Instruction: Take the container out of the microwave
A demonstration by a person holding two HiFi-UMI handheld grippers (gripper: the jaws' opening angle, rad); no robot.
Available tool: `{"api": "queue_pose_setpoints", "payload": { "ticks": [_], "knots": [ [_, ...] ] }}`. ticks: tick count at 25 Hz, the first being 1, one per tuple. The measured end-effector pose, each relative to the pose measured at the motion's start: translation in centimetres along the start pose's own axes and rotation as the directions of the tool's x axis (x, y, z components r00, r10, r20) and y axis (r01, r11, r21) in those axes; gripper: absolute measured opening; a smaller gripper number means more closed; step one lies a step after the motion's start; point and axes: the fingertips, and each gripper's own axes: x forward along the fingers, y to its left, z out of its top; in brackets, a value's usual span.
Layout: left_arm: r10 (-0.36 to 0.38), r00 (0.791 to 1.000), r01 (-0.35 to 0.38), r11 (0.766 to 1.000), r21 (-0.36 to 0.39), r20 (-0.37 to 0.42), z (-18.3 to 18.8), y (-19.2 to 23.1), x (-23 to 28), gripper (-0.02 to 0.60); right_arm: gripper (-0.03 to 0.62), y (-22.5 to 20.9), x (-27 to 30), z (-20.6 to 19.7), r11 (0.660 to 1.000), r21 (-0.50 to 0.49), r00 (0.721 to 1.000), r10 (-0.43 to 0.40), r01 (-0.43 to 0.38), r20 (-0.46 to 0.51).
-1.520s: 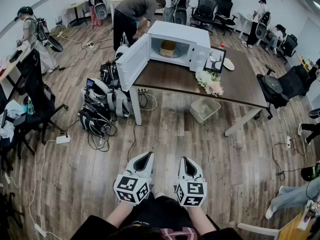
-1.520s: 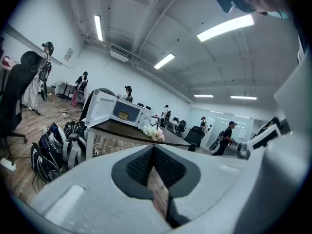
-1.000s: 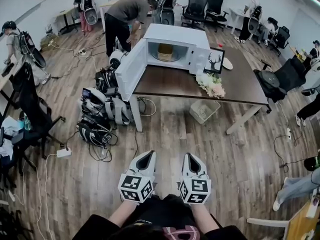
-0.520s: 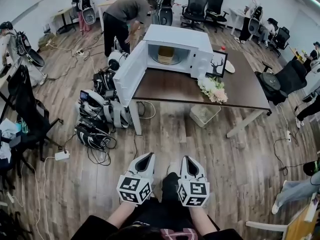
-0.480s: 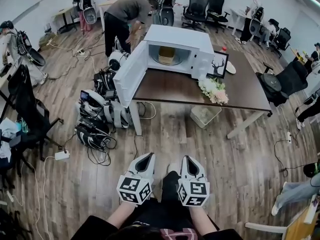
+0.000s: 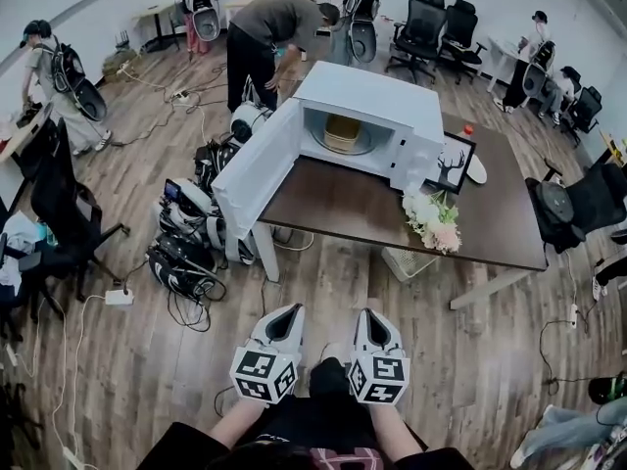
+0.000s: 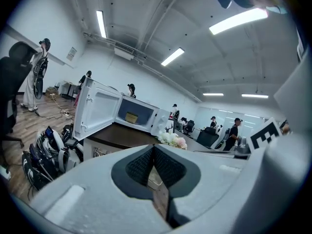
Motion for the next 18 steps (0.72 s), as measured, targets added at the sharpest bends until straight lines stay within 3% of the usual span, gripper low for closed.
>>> {"api": "queue_pose_setpoints", "payload": {
  "ticks": [11,18],
  "knots": [
    [0.075,0.997,-0.075,0.997,0.008,-0.008,2.2,-1.7,10.6,0.009,0.008,-6.5,7.0,4.0,0.996,0.002,0.996,0.088,-0.088,0.0],
    [0.062,0.998,-0.062,0.998,0.005,-0.005,2.3,-3.1,15.4,0.009,0.008,-9.9,9.8,5.2,0.992,0.017,0.993,0.122,-0.122,0.009]
  ]
}}
